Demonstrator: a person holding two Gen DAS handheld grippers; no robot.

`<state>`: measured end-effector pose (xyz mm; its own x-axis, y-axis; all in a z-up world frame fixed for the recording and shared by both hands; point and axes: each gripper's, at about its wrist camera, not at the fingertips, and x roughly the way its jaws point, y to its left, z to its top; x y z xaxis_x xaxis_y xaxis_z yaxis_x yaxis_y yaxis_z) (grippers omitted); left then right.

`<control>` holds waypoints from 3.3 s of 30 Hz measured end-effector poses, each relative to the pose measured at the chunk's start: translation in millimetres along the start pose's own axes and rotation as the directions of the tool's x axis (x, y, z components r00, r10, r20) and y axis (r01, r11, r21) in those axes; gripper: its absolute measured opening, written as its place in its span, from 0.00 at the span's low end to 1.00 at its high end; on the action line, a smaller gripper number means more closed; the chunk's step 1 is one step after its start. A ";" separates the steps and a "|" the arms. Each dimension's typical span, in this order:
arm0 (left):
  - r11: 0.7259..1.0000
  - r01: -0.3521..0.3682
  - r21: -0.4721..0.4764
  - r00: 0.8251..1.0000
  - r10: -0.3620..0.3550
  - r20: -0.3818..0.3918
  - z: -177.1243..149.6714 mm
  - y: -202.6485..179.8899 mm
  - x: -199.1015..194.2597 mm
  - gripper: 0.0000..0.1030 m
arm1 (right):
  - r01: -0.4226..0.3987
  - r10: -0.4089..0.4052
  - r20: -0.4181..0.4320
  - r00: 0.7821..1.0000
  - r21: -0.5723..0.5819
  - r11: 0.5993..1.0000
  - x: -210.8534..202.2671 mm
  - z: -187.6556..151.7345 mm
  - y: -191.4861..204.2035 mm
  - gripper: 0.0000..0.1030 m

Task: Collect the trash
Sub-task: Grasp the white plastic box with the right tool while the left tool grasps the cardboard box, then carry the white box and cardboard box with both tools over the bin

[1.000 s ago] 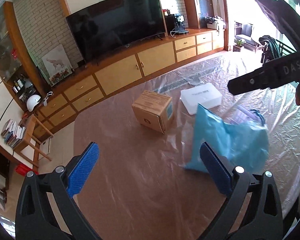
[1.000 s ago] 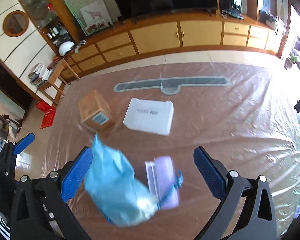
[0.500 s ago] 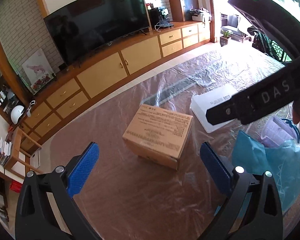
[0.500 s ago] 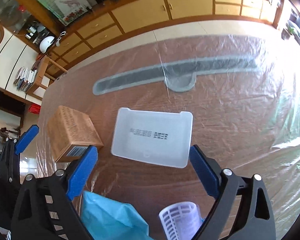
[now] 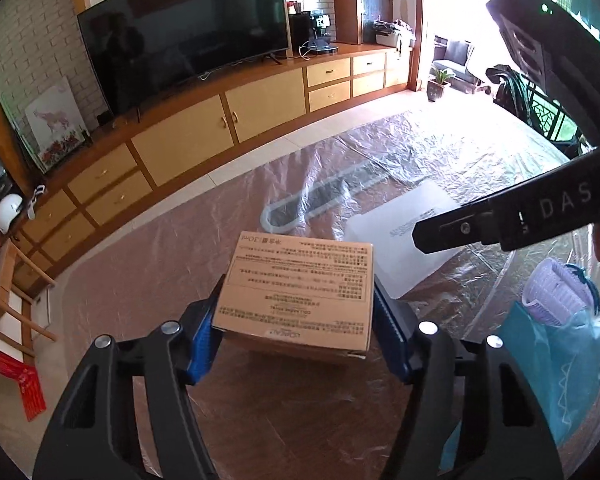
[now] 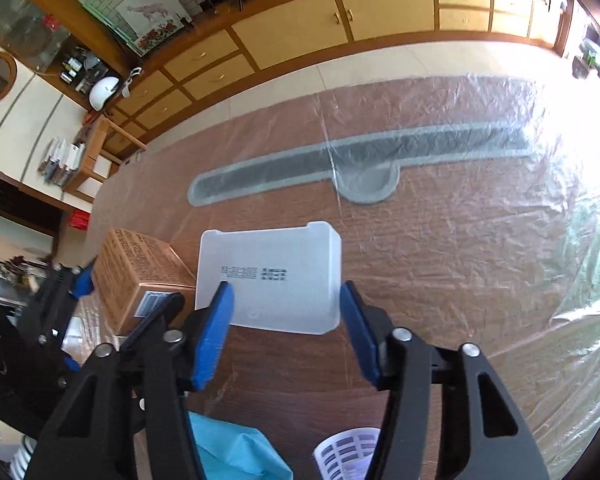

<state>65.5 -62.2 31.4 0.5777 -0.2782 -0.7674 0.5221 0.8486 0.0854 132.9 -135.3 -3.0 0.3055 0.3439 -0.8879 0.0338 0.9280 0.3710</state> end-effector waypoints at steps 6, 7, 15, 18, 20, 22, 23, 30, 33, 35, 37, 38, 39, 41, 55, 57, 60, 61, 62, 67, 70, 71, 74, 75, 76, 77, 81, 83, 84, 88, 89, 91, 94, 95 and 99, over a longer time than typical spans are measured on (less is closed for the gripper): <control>1.000 -0.017 -0.023 1.000 0.017 0.014 -7.1 0.7 -11.9 0.59 | 0.022 -0.022 0.020 1.000 0.000 1.000 -2.3 0.0 1.2 0.88; 0.999 -0.023 -0.029 1.000 0.023 0.018 -7.3 1.9 -13.2 0.58 | 0.026 -0.026 0.028 0.999 0.010 1.000 -2.0 -0.5 2.9 0.88; 0.993 -0.088 -0.079 0.996 0.090 0.018 -17.7 12.4 -24.5 0.58 | 0.170 -0.167 0.031 0.985 -0.111 0.979 25.7 1.6 47.9 0.88; 0.991 -0.098 -0.094 0.995 0.099 0.008 -21.7 17.9 -26.6 0.58 | 0.213 -0.207 0.052 0.977 -0.168 0.962 29.0 0.8 58.2 0.80; 0.989 -0.104 -0.102 0.994 0.105 0.006 -23.8 20.4 -29.2 0.58 | 0.192 -0.185 0.054 0.981 -0.174 0.966 27.9 2.2 58.8 0.80; 0.988 -0.106 -0.112 0.994 0.108 0.009 -26.0 22.6 -32.3 0.58 | 0.174 -0.165 0.063 0.984 -0.170 0.970 23.3 2.6 56.1 0.80; 0.987 -0.108 -0.117 0.994 0.110 0.011 -26.7 22.7 -34.2 0.58 | 0.163 -0.153 0.068 0.986 -0.168 0.972 19.8 2.0 53.9 0.80; 0.986 -0.103 -0.132 0.994 0.107 0.019 -31.6 13.9 -43.0 0.58 | 0.031 -0.026 0.055 0.998 -0.096 0.995 -0.7 -1.9 28.1 0.79; 0.985 -0.104 -0.138 0.994 0.108 0.020 -32.6 10.0 -45.8 0.58 | -0.053 0.053 0.026 0.998 -0.018 0.998 -2.3 -3.2 13.5 0.79; 0.985 -0.104 -0.141 0.994 0.108 0.021 -33.4 9.8 -48.4 0.58 | -0.093 0.092 0.019 0.996 0.024 0.995 -4.4 -5.1 3.9 0.79; 0.984 -0.106 -0.145 0.994 0.111 0.024 -32.4 8.9 -51.2 0.58 | -0.108 0.107 0.022 0.994 0.040 0.993 -8.5 -7.8 -2.1 0.79; 0.983 -0.107 -0.146 0.993 0.112 0.027 -32.2 7.8 -53.2 0.58 | -0.117 0.116 0.022 0.993 0.043 0.992 -10.2 -9.8 -2.7 0.79; 0.983 -0.107 -0.147 0.993 0.112 0.030 -32.4 6.8 -54.7 0.58 | -0.129 0.128 0.025 0.991 0.052 0.990 -13.1 -11.8 -6.0 0.79; 0.983 -0.106 -0.148 0.993 0.113 0.035 -32.2 5.4 -59.0 0.58 | -0.154 0.153 0.029 0.988 0.069 0.986 -16.9 -15.6 -10.0 0.79; 0.978 -0.089 -0.189 0.994 0.098 0.039 -51.7 -28.8 -90.6 0.58 | -0.304 0.297 0.068 0.953 0.156 0.940 -75.1 -67.2 -56.4 0.79; 0.977 -0.085 -0.196 0.995 0.094 0.036 -55.6 -33.7 -94.4 0.58 | -0.311 0.304 0.070 0.950 0.164 0.936 -83.0 -77.1 -64.1 0.79; 0.975 -0.073 -0.212 0.996 0.082 0.034 -63.0 -43.2 -101.6 0.58 | -0.321 0.314 0.071 0.947 0.177 0.930 -93.7 -92.4 -76.4 0.79; 0.974 -0.073 -0.214 0.996 0.082 0.033 -66.9 -49.8 -103.7 0.58 | -0.326 0.318 0.069 0.945 0.182 0.928 -95.5 -96.9 -78.9 0.79; 0.973 -0.071 -0.217 0.996 0.080 0.031 -69.5 -53.7 -106.0 0.58 | -0.330 0.323 0.066 0.944 0.189 0.925 -97.8 -103.1 -83.9 0.79; 0.971 -0.063 -0.230 0.997 0.071 0.029 -78.6 -69.4 -118.3 0.58 | -0.339 0.336 0.051 0.941 0.217 0.916 -105.7 -128.5 -101.3 0.79; 0.969 -0.057 -0.242 0.997 0.066 0.028 -83.0 -76.5 -124.9 0.58 | -0.351 0.351 0.041 0.935 0.234 0.907 -107.0 -141.1 -109.6 0.79; 0.968 -0.056 -0.244 0.998 0.065 0.027 -84.4 -79.2 -126.4 0.58 | -0.352 0.353 0.038 0.935 0.237 0.906 -107.2 -144.6 -110.9 0.79; 0.968 -0.056 -0.243 0.998 0.064 0.025 -88.9 -87.3 -131.7 0.58 | -0.357 0.361 0.030 0.932 0.245 0.901 -109.6 -153.2 -112.6 0.79; 0.969 -0.054 -0.243 0.998 0.062 0.023 -90.6 -90.5 -133.2 0.58 | -0.360 0.365 0.027 0.931 0.246 0.900 -110.0 -156.8 -113.4 0.79; 0.969 -0.052 -0.243 0.998 0.059 0.021 -92.2 -93.0 -134.6 0.58 | -0.362 0.368 0.024 0.930 0.247 0.899 -111.3 -160.3 -114.2 0.79; 0.969 -0.051 -0.243 0.998 0.057 0.020 -93.8 -95.7 -135.7 0.58 | -0.362 0.369 0.021 0.929 0.245 0.899 -113.8 -165.7 -116.3 0.79; 0.969 -0.046 -0.242 0.999 0.050 0.011 -100.1 -105.7 -139.1 0.57 | -0.364 0.371 0.015 0.929 0.238 0.900 -120.3 -178.4 -118.6 0.79; 0.969 -0.042 -0.244 0.999 0.044 0.004 -104.2 -111.6 -141.0 0.57 | -0.366 0.375 0.006 0.927 0.231 0.901 -122.9 -184.7 -121.1 0.79; 0.969 -0.040 -0.245 0.999 0.042 0.003 -106.3 -114.8 -142.1 0.57 | -0.366 0.375 0.004 0.927 0.229 0.902 -123.6 -187.7 -121.7 0.79; 0.971 -0.028 -0.237 1.000 0.029 -0.001 -112.6 -126.9 -147.4 0.57 | -0.378 0.389 -0.007 0.921 0.222 0.899 -126.9 -195.7 -122.5 0.79; 0.972 -0.026 -0.235 1.000 0.027 -0.002 -113.8 -129.5 -148.5 0.57 | -0.380 0.392 -0.011 0.920 0.220 0.898 -127.6 -198.9 -122.8 0.79; 0.973 -0.022 -0.228 1.000 0.022 -0.004 -116.8 -135.5 -150.7 0.57 | -0.385 0.397 -0.017 0.918 0.208 0.899 -131.2 -211.1 -130.7 0.79; 0.975 -0.013 -0.222 1.000 0.012 -0.004 -119.5 -146.8 -154.8 0.57 | -0.390 0.402 -0.027 0.915 0.193 0.900 -135.6 -222.1 -133.5 0.79; 0.975 -0.008 -0.221 1.000 0.008 -0.004 -120.9 -150.6 -156.3 0.57 | -0.391 0.403 -0.029 0.915 0.190 0.901 -137.4 -225.5 -133.8 0.79; 0.978 0.004 -0.210 1.000 -0.005 -0.005 -126.6 -165.0 -162.4 0.57 | -0.401 0.415 -0.056 0.908 0.175 0.899 -139.9 -239.9 -136.4 0.79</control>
<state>-193.9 -100.0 61.5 0.5717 -0.2800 -0.7712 0.3811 0.9230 -0.0525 -142.7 -275.5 5.4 0.2378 0.7058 -0.6674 0.0745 0.6718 0.7370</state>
